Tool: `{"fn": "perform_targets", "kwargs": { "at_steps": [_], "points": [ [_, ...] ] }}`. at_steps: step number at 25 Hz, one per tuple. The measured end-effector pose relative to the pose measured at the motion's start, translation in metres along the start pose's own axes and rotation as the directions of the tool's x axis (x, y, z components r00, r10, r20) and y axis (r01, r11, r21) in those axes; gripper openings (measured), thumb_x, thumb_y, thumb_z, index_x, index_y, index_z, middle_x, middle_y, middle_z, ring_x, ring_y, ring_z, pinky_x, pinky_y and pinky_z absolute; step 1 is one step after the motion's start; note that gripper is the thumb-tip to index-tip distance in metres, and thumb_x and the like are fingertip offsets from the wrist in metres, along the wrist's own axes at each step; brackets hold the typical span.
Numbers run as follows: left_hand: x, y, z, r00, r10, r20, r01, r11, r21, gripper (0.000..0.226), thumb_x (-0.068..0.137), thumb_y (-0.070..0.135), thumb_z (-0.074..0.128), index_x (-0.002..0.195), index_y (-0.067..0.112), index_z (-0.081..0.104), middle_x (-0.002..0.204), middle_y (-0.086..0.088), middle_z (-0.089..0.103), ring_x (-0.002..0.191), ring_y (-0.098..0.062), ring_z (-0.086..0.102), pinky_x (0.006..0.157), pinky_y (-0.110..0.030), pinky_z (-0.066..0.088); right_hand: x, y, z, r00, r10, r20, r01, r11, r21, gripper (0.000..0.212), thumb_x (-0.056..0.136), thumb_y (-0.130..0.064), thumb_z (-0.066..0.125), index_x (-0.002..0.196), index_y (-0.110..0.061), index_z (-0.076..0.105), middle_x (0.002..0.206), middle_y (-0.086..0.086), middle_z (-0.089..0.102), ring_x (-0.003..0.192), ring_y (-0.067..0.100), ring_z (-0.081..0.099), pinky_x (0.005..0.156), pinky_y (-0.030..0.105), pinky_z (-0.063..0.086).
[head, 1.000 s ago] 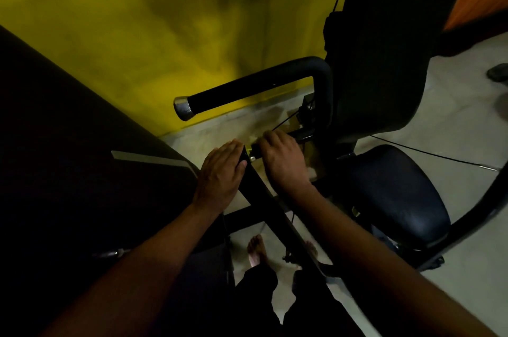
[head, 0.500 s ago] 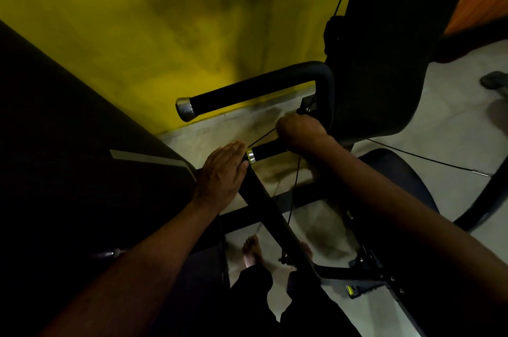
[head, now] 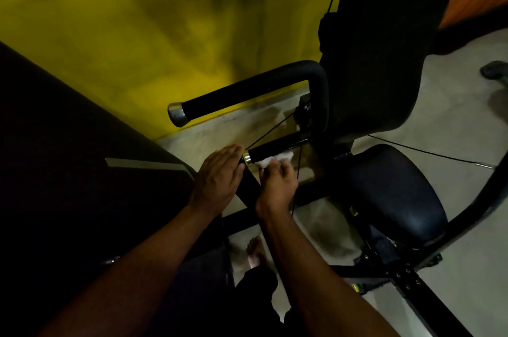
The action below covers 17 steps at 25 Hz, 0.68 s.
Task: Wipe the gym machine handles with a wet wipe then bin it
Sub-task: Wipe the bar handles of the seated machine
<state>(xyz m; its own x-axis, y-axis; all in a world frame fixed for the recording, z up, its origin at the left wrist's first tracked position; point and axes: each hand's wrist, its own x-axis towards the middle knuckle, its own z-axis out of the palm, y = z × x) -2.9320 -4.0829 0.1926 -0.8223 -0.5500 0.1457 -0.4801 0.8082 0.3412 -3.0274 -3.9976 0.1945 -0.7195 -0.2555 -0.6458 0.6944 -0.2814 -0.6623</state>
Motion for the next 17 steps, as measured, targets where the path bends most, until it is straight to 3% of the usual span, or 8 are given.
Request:
{"fn": "perform_targets", "kwargs": {
  "at_steps": [2,4,8,10,13,15,16,17],
  "points": [
    [0.001,-0.001,-0.001,1.000,-0.003,0.019,0.003,1.000,0.008,0.050,0.100,0.031,0.039,0.140,0.003,0.051,0.141,-0.013,0.054,0.130,-0.025,0.051,0.110,-0.042,0.038,0.022,-0.009,0.004,0.976,0.196,0.094,-0.215,0.937,0.276,0.020,0.097,0.004,0.044,0.091,-0.006,0.060,0.078,0.005,0.062,0.075,0.016,0.059,0.073,0.023,0.051],
    [0.000,0.000,-0.001,0.999,-0.008,0.040,0.007,1.000,0.023,0.051,0.100,0.031,0.038,0.141,0.004,0.049,0.144,-0.012,0.052,0.133,-0.024,0.049,0.112,-0.040,0.036,0.037,-0.018,0.000,0.953,0.231,0.196,-0.292,0.875,0.385,0.026,0.098,0.004,0.038,0.091,-0.011,0.059,0.082,0.004,0.063,0.078,0.013,0.059,0.074,0.020,0.049],
    [0.000,0.000,-0.001,0.998,0.021,0.054,-0.024,0.998,0.056,0.050,0.100,0.030,0.036,0.140,0.003,0.050,0.143,-0.013,0.053,0.132,-0.024,0.050,0.111,-0.038,0.035,0.042,-0.027,-0.009,0.912,0.260,0.319,-0.362,0.874,0.324,0.027,0.101,0.001,0.031,0.098,-0.008,0.057,0.093,0.008,0.061,0.083,0.015,0.059,0.077,0.021,0.052],
    [0.002,0.001,0.001,0.999,0.019,0.044,-0.021,0.998,0.050,0.050,0.100,0.030,0.037,0.140,0.003,0.050,0.142,-0.013,0.053,0.131,-0.025,0.050,0.110,-0.039,0.036,0.046,-0.035,-0.008,0.933,0.236,0.273,-0.321,0.887,0.331,0.029,0.101,0.002,0.030,0.100,-0.009,0.058,0.094,0.008,0.061,0.085,0.014,0.059,0.084,0.022,0.049],
    [0.002,0.002,0.002,0.999,0.004,0.034,-0.005,1.000,0.028,0.050,0.100,0.030,0.038,0.140,0.003,0.049,0.142,-0.013,0.053,0.132,-0.025,0.050,0.109,-0.041,0.038,0.032,-0.030,-0.010,0.982,0.097,0.163,-0.138,0.955,0.264,0.020,0.101,-0.001,0.041,0.105,-0.010,0.059,0.094,0.006,0.063,0.088,0.015,0.060,0.088,0.026,0.048],
    [0.002,0.002,0.001,0.999,0.014,0.043,-0.016,0.999,0.031,0.050,0.101,0.031,0.037,0.141,0.003,0.048,0.143,-0.013,0.052,0.132,-0.024,0.049,0.110,-0.040,0.038,0.016,-0.021,-0.014,0.987,-0.154,0.041,0.156,0.987,-0.049,0.017,0.098,-0.007,0.054,0.114,-0.008,0.061,0.107,0.008,0.064,0.100,0.016,0.062,0.092,0.026,0.051],
    [0.003,0.001,0.000,0.999,0.022,0.048,-0.023,0.999,0.030,0.050,0.101,0.031,0.037,0.141,0.004,0.048,0.143,-0.013,0.052,0.133,-0.024,0.049,0.110,-0.040,0.038,0.015,-0.021,-0.016,0.936,-0.351,0.024,0.345,0.902,-0.259,0.022,0.096,-0.010,0.058,0.118,-0.008,0.061,0.115,0.008,0.063,0.107,0.015,0.060,0.093,0.025,0.050],
    [0.004,0.001,0.000,0.998,0.023,0.055,-0.024,0.999,0.026,0.051,0.100,0.031,0.037,0.142,0.004,0.048,0.144,-0.013,0.051,0.133,-0.024,0.048,0.110,-0.041,0.038,0.019,-0.023,-0.019,0.828,-0.544,0.138,0.544,0.718,-0.433,0.025,0.095,-0.010,0.060,0.119,-0.007,0.063,0.119,0.008,0.061,0.111,0.013,0.058,0.094,0.023,0.049]
  ]
}}
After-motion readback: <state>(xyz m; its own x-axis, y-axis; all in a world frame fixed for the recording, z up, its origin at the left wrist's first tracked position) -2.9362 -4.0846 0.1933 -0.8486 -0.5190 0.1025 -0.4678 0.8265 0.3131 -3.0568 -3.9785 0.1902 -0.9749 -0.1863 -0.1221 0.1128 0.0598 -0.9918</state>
